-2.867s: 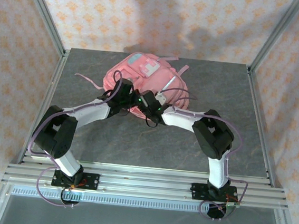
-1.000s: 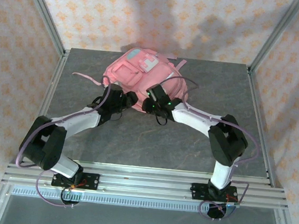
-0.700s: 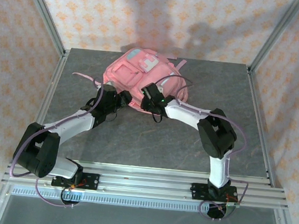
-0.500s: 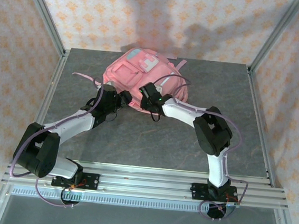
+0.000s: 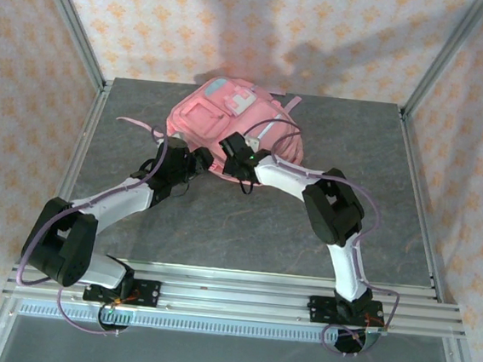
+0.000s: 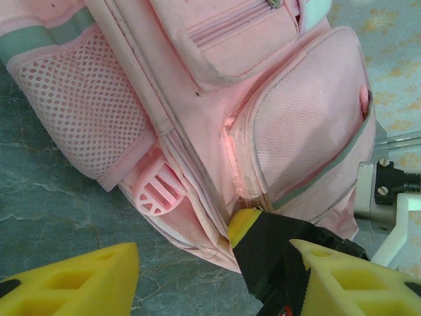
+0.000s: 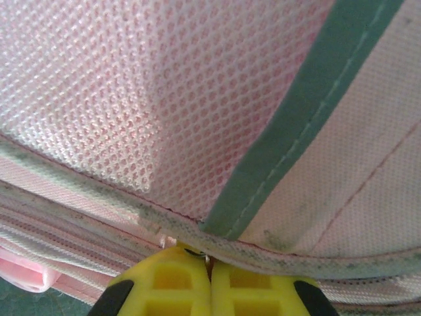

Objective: Pack the student bag

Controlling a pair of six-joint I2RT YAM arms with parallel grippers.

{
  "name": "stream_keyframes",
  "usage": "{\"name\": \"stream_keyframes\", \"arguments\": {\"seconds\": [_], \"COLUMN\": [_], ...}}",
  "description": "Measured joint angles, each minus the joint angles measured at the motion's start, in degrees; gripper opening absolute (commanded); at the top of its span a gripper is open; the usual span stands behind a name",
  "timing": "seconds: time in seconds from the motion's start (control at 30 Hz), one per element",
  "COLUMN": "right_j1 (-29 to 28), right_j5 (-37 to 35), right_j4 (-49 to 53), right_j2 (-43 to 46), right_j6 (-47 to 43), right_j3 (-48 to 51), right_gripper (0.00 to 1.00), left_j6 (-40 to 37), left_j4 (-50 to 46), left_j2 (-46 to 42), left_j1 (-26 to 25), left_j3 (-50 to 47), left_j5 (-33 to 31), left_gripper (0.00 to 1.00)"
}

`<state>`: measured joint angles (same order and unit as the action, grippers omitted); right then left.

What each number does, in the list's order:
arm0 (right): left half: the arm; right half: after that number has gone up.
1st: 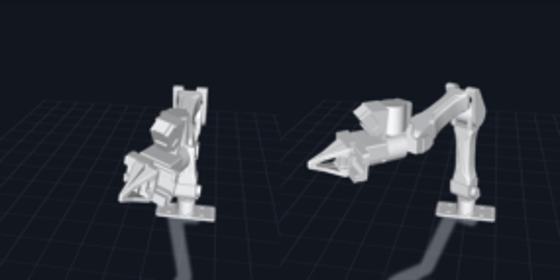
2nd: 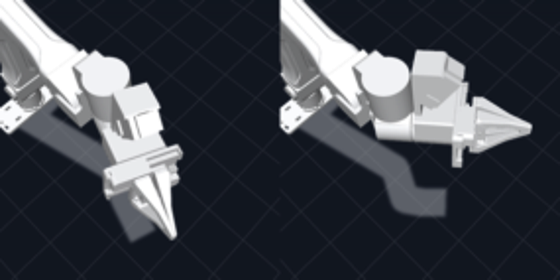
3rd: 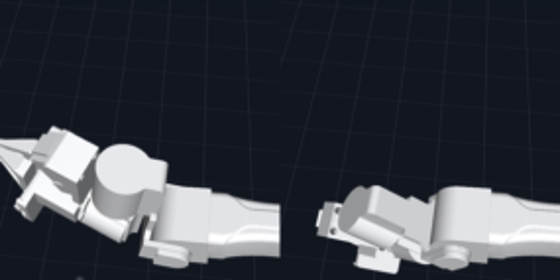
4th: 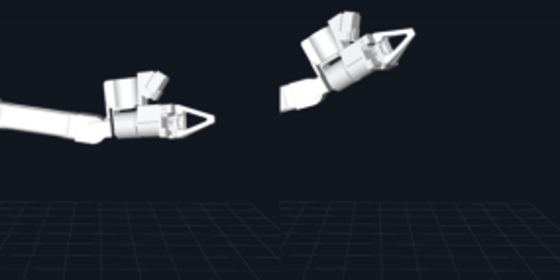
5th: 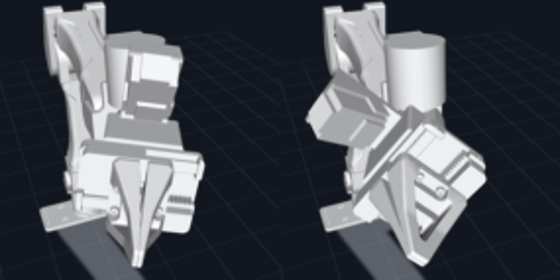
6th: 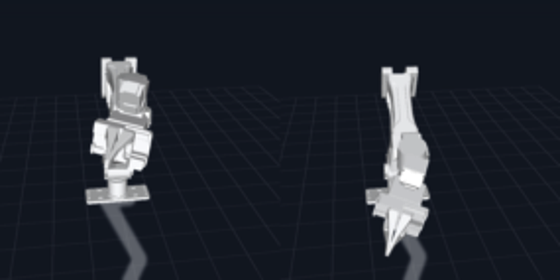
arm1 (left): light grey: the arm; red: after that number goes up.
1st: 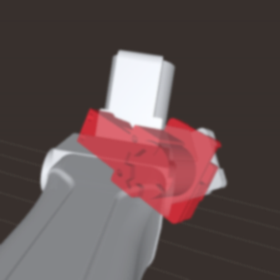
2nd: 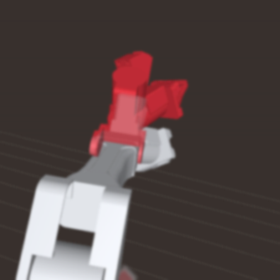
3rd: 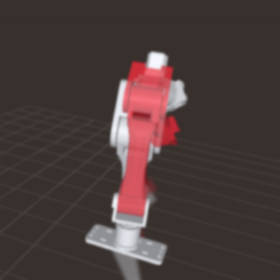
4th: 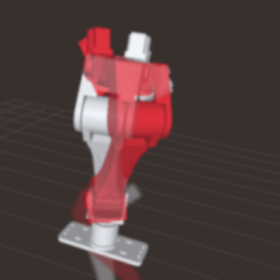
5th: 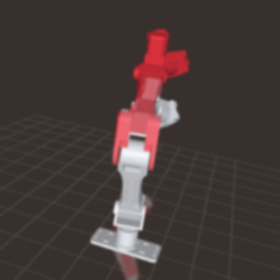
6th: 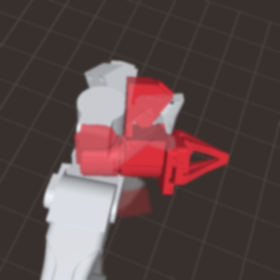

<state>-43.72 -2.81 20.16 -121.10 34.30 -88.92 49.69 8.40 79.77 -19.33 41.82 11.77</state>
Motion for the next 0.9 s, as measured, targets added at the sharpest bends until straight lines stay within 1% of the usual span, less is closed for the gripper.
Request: {"name": "stream_keyframes", "arguments": {"seconds": [0.1, 0.3, 0.5, 0.63, 0.73, 0.8, 0.83, 0.87, 0.9], "right_j1": [-0.3, -2.2, -4.6, -5.1, -5.0, -5.0, -5.0, -5.0, -5.0], "right_j5": [0.8, 3.5, 7.6, 10.0, 10.8, 11.0, 11.0, 11.0, 11.0], "right_j4": [-2.2, -5.7, -7.0, -8.1, -8.9, -9.3, -9.4, -9.4, -9.4], "right_j2": [2.3, 10.0, 14.8, 16.6, 17.6, 17.8, 17.8, 17.8, 17.8], "right_j6": [-1.5, -5.0, -6.4, -6.6, -6.8, -7.0, -7.2, -7.3, -7.4], "right_j3": [2.9, 8.2, 13.4, 16.7, 17.9, 18.2, 18.2, 18.3, 18.4], "right_gripper": [0.00, 0.00, 0.00, 0.00, 0.00, 0.00, 0.00, 0.00, 0.00], "left_j6": [0.0, 0.5, 1.3, 1.3, 1.3, 1.3, 1.3, 1.3, 1.4], "left_j4": [0.0, 0.1, 1.3, 2.4, 3.1, 3.4, 3.5, 3.5, 3.6], "left_j2": [0.5, 0.5, 0.5, 1.0, 3.7, 6.6, 7.8, 9.0, 10.2], "left_j1": [0.0, 0.0, -0.2, -1.5, -3.4, -4.6, -5.1, -5.4, -5.5], "left_j3": [0.0, 0.0, 0.0, 0.1, 1.2, 2.5, 3.1, 3.7, 4.5], "left_j5": [0.1, 1.3, 1.7, 1.8, 1.9, 2.0, 2.0, 1.9, 1.9], "left_gripper": [0.61, 0.62, 0.67, 0.67, 0.67, 0.64, 0.59, 0.49, 0.36]}}
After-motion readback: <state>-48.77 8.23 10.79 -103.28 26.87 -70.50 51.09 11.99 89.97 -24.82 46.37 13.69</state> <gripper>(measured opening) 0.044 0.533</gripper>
